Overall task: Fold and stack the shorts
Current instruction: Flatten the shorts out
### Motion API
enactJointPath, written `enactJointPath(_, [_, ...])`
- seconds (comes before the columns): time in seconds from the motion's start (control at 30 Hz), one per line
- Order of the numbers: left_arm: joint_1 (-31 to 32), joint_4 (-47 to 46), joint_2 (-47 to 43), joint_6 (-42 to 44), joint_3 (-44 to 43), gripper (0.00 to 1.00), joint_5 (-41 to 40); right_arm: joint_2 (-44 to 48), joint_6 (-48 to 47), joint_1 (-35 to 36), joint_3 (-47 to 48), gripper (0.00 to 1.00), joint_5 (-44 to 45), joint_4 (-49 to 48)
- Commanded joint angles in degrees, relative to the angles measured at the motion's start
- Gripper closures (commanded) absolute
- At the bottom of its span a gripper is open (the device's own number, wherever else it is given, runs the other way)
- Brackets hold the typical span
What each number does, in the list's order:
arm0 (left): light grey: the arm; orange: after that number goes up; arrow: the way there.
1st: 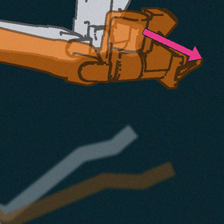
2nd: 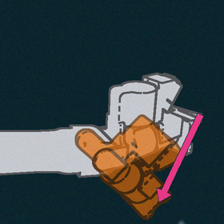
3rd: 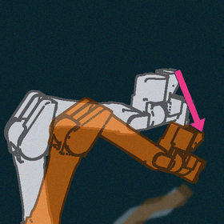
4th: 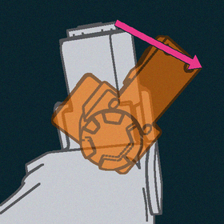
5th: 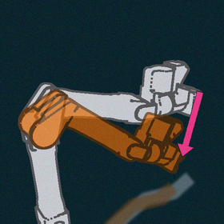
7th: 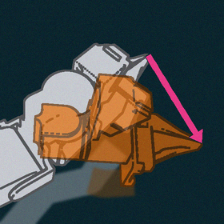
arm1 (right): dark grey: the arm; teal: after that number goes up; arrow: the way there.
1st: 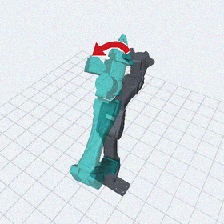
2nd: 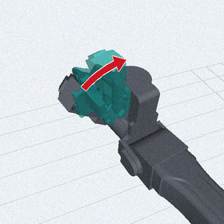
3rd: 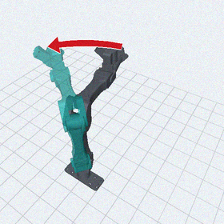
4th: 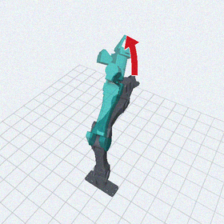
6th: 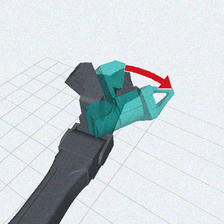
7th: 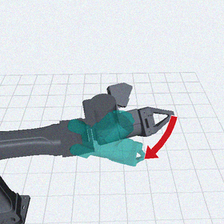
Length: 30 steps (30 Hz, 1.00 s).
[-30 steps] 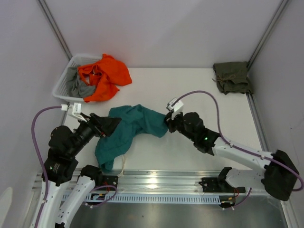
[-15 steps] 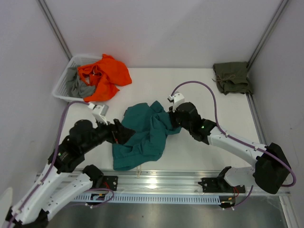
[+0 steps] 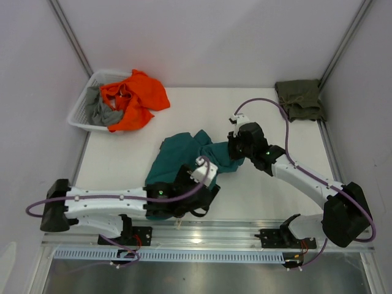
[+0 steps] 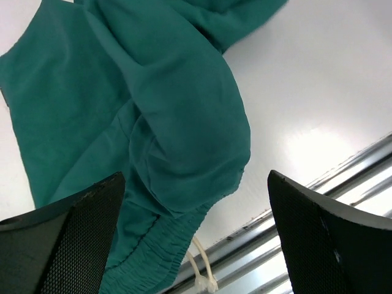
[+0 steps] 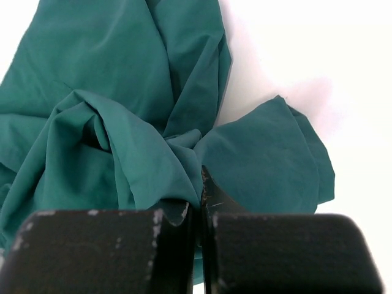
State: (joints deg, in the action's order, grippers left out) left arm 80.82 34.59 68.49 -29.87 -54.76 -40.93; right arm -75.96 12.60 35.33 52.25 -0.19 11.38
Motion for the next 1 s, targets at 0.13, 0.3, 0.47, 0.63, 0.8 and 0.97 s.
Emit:
enactJointPath(0.13, [1.9,-0.48,13.15,1.22,-7.02,0.01,-11.73,-0.59,2.6,-2.64,1.37,1.0,-5.88,-0.21])
enactJointPath(0.3, [-6.62,-10.58,16.06,3.24,-3.87,0.01,3.64,0.2,2.78,-2.64,0.49,1.0,-5.7,-0.39])
enactJointPath(0.47, [-14.09,-13.84,18.25,0.43,-0.26,0.23,9.63,0.29,3.04,-2.64,0.13,1.0,-5.62,-0.57])
enactJointPath(0.63, [-20.25,-20.94,14.58,-0.11,6.3,0.99,27.35,0.55,3.31,-3.07,-0.3,1.0,-4.74,0.05])
enactJointPath(0.8, [-24.21,-36.67,6.67,0.6,17.4,1.0,63.69,4.76,4.01,-3.08,-1.01,1.0,-0.98,2.77])
enactJointPath(0.97, [-24.04,-60.68,6.82,-9.28,20.65,1.0,92.12,8.64,4.1,-3.08,-0.83,1.0,-0.25,3.74])
